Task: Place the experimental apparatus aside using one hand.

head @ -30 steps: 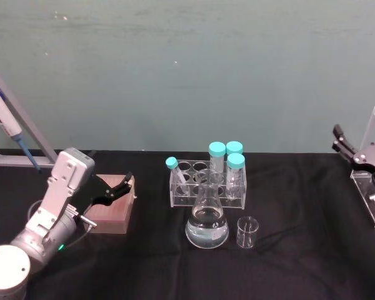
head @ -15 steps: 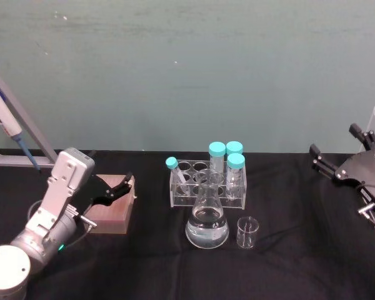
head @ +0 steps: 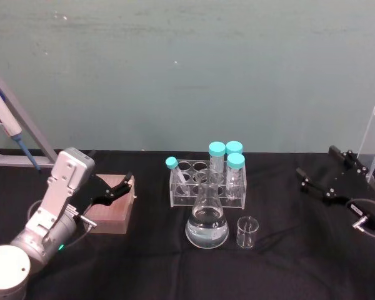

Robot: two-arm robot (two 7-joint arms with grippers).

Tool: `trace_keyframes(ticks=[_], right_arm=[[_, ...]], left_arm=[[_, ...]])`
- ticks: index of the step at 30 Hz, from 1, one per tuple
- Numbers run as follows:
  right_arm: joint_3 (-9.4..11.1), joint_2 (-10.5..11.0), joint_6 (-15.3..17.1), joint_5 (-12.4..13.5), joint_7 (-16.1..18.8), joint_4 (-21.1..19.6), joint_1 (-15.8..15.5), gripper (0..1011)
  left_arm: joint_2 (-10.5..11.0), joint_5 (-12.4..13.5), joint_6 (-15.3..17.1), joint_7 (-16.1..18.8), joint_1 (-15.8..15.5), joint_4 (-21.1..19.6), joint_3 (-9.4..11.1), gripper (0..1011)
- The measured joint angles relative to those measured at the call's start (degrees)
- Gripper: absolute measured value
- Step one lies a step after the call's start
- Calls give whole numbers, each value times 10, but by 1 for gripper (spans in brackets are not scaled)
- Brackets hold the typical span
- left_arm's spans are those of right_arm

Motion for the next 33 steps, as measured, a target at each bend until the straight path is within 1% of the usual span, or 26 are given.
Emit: trace_keyframes(ticks=[10, 16, 19, 23, 24, 27, 33], right_arm=[[-27, 12, 5, 14, 34, 49, 27, 1003], [-49, 16, 2, 20, 58, 78, 45, 1003], [-56, 17, 2, 23, 68, 88, 52, 1003], [-72, 16, 2, 29, 87, 109, 65, 1003], [-72, 16, 2, 29, 87, 109, 65, 1003], [-84, 14, 2, 33, 102, 129, 76, 1003], [-103, 11, -5, 34, 122, 155, 94, 1003]], left_arm=[[0, 0, 0, 0, 0, 0, 0, 1000], [0, 0, 0, 0, 0, 0, 0, 1000], [0, 0, 0, 0, 0, 0, 0, 1000], [0, 0, 0, 0, 0, 0, 0, 1000], [0, 0, 0, 0, 0, 0, 0, 1000], [0, 0, 0, 0, 0, 0, 0, 1000], [0, 0, 0, 0, 0, 0, 0, 1000]])
